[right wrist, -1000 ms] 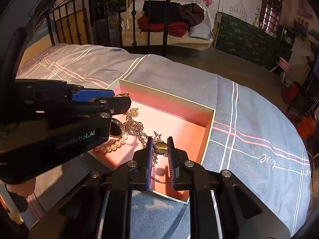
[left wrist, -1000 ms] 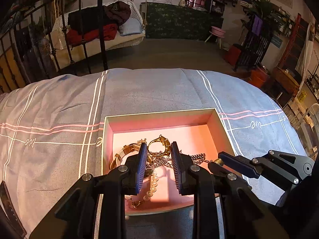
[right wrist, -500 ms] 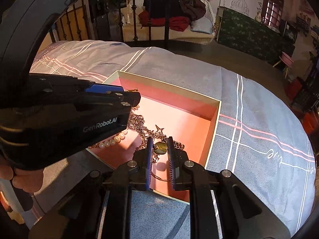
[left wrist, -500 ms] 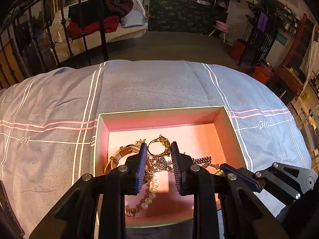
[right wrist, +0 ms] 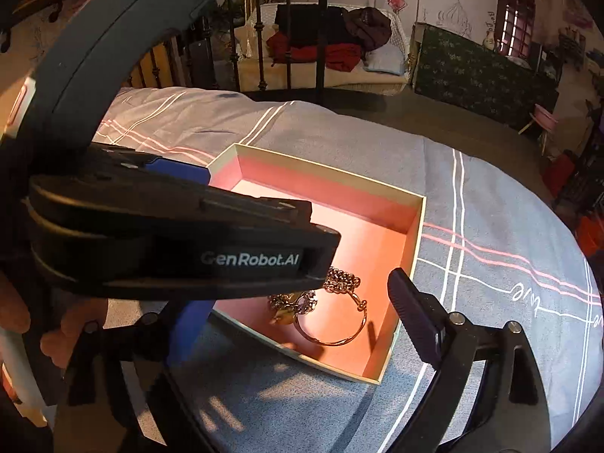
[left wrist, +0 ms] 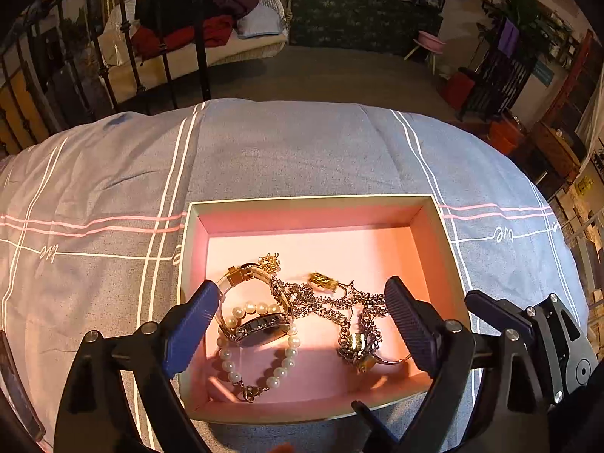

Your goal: Organize jewelry

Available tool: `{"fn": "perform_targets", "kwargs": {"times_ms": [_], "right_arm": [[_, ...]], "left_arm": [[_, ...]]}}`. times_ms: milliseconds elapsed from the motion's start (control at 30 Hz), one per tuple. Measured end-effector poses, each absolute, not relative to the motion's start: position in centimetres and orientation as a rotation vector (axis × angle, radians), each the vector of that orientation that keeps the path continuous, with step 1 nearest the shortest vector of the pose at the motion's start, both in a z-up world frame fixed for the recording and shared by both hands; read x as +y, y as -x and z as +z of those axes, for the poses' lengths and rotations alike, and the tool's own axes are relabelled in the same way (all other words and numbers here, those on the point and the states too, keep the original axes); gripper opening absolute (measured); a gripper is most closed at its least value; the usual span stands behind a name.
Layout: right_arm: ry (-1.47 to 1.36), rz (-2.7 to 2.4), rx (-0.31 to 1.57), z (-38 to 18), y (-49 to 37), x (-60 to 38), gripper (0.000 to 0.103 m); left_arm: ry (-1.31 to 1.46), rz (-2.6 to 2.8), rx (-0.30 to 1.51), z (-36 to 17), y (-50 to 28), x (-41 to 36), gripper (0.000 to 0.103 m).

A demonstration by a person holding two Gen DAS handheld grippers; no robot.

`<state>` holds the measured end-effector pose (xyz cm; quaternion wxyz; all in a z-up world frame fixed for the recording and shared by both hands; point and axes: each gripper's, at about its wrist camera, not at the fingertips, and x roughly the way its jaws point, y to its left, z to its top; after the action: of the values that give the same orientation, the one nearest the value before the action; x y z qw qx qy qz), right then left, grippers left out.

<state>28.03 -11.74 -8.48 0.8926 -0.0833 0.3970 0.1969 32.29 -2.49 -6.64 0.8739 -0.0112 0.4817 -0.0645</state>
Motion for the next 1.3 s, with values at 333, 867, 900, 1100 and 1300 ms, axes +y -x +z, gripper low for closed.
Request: {"fn": "perform_targets", "kwargs": {"times_ms": [333, 867, 900, 1100, 1300], "right_arm": [[0.196, 0.320, 0.542, -5.7, -21.2, -12.4, 0.097], [0.117, 0.159, 0.188, -2.5, -7.2, -15.5, 0.097], [0.111, 0.156, 0.189, -2.3, -6.3, -15.7, 0.097], [0.132, 0.118, 0.191, -2.5, -4.7, -16.8, 0.097], [0.124, 0.073, 0.195, -1.8, -5.0, -18.3, 0.097]], "left_arm": [[0.064, -0.151, 0.600, -0.3, -22.2, -1.6, 0.091], [0.027, -0.154, 0.280, 4.8, -7.8, -1.8, 0.097], [0.025, -0.154, 0.277, 4.9, -7.6, -1.7, 0.097], [0.021, -0.143, 0.277, 4.9, -6.8, -1.4, 0.097], [0.010, -0.100, 0.267, 4.9, -6.5, -0.2, 0.097]]}}
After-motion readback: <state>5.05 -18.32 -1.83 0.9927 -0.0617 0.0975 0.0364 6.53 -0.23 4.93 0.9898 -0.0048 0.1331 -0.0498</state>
